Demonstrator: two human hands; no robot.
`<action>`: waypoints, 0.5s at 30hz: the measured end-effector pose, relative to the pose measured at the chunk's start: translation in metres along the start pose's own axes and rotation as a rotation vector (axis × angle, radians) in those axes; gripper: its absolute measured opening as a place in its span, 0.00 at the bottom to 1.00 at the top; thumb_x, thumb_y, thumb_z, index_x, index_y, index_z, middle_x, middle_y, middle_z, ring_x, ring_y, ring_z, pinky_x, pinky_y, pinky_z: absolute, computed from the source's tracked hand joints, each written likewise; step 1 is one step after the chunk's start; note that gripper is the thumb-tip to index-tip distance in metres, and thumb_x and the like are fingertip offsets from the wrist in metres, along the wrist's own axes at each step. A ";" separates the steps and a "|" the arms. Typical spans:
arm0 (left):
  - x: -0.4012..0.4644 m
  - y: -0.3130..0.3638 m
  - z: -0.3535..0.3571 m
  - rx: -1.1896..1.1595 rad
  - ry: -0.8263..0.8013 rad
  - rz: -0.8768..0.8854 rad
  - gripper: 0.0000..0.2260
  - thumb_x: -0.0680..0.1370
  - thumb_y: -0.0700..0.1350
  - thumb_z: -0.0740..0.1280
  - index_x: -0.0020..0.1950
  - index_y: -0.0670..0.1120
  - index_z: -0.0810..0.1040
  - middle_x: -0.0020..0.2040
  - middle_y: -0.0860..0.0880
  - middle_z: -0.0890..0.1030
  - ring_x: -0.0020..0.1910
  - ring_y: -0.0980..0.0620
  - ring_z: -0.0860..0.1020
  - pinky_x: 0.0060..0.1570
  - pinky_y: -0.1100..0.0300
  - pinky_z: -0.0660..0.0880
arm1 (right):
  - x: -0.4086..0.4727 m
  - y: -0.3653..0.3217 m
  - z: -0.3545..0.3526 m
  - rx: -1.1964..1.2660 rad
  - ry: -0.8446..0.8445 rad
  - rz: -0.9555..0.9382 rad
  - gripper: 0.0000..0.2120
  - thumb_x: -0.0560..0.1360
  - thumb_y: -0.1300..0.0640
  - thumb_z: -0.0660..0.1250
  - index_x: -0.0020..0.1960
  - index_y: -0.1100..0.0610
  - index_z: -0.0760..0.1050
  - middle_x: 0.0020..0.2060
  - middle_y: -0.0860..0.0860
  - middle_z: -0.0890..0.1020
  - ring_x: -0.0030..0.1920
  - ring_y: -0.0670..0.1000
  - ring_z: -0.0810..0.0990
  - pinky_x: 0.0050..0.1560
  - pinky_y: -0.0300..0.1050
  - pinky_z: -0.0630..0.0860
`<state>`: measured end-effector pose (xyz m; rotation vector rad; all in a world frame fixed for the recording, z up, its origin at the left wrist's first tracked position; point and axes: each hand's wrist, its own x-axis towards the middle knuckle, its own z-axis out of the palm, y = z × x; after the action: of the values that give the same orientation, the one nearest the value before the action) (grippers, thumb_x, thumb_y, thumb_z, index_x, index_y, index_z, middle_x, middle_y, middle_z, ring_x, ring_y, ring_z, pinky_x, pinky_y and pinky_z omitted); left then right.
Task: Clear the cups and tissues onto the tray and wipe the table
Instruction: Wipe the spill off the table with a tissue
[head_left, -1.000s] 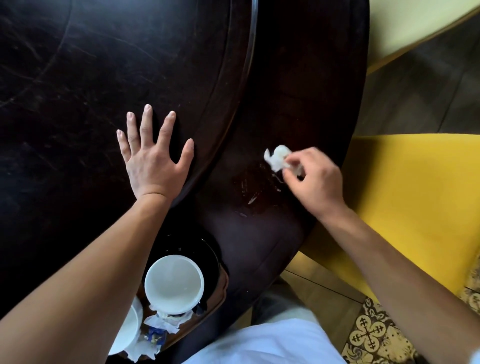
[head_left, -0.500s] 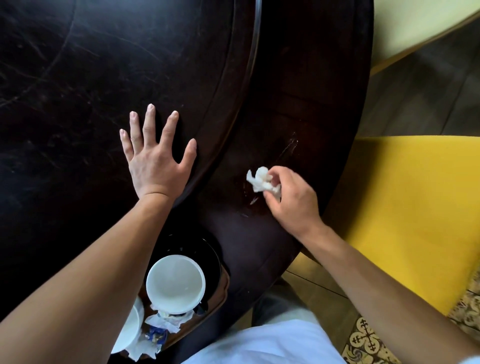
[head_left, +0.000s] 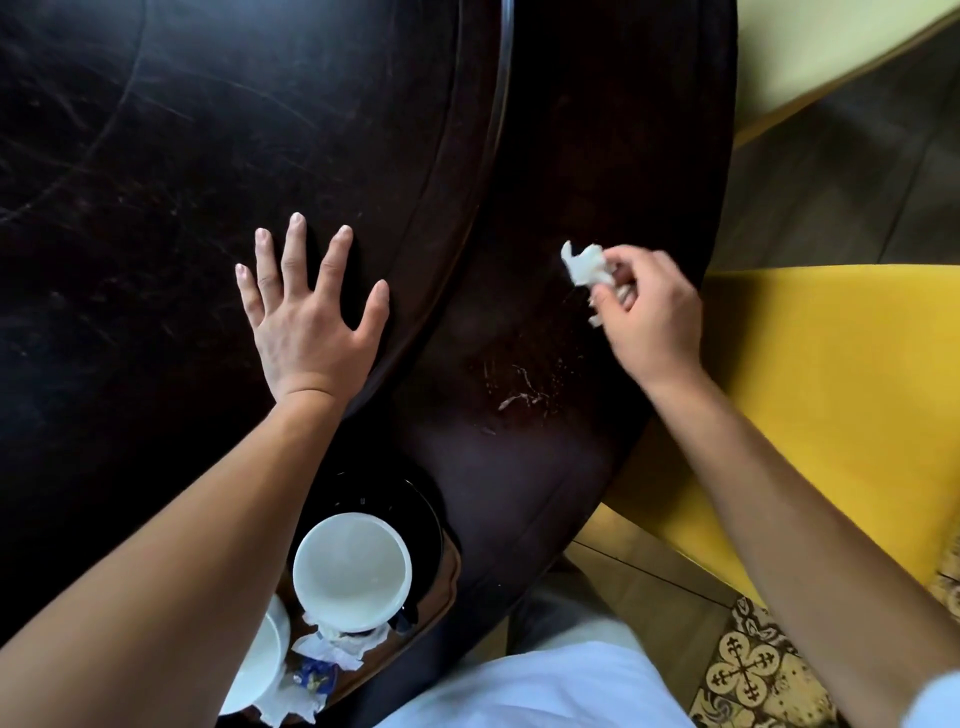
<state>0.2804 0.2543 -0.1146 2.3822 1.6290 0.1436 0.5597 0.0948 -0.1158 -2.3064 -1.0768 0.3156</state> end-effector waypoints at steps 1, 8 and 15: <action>0.000 0.000 0.000 -0.001 0.000 0.000 0.29 0.82 0.65 0.57 0.81 0.58 0.62 0.85 0.49 0.54 0.84 0.42 0.47 0.80 0.39 0.44 | 0.010 0.004 -0.002 -0.007 0.018 0.019 0.14 0.73 0.55 0.71 0.58 0.53 0.81 0.49 0.51 0.82 0.44 0.50 0.81 0.45 0.41 0.73; 0.000 0.000 0.000 -0.003 0.002 -0.004 0.29 0.82 0.65 0.58 0.81 0.58 0.63 0.85 0.49 0.54 0.84 0.42 0.47 0.80 0.40 0.43 | 0.016 0.010 0.007 -0.090 -0.114 -0.017 0.14 0.74 0.55 0.71 0.60 0.53 0.80 0.51 0.51 0.81 0.49 0.53 0.82 0.46 0.44 0.76; 0.000 0.000 0.000 -0.006 0.001 -0.008 0.29 0.81 0.65 0.59 0.81 0.58 0.63 0.85 0.49 0.54 0.84 0.42 0.47 0.80 0.40 0.43 | -0.062 -0.008 0.016 -0.064 -0.276 -0.097 0.16 0.73 0.54 0.72 0.60 0.51 0.78 0.50 0.49 0.79 0.49 0.53 0.81 0.49 0.50 0.79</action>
<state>0.2809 0.2543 -0.1147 2.3711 1.6364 0.1470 0.5077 0.0576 -0.1257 -2.3033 -1.3452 0.5820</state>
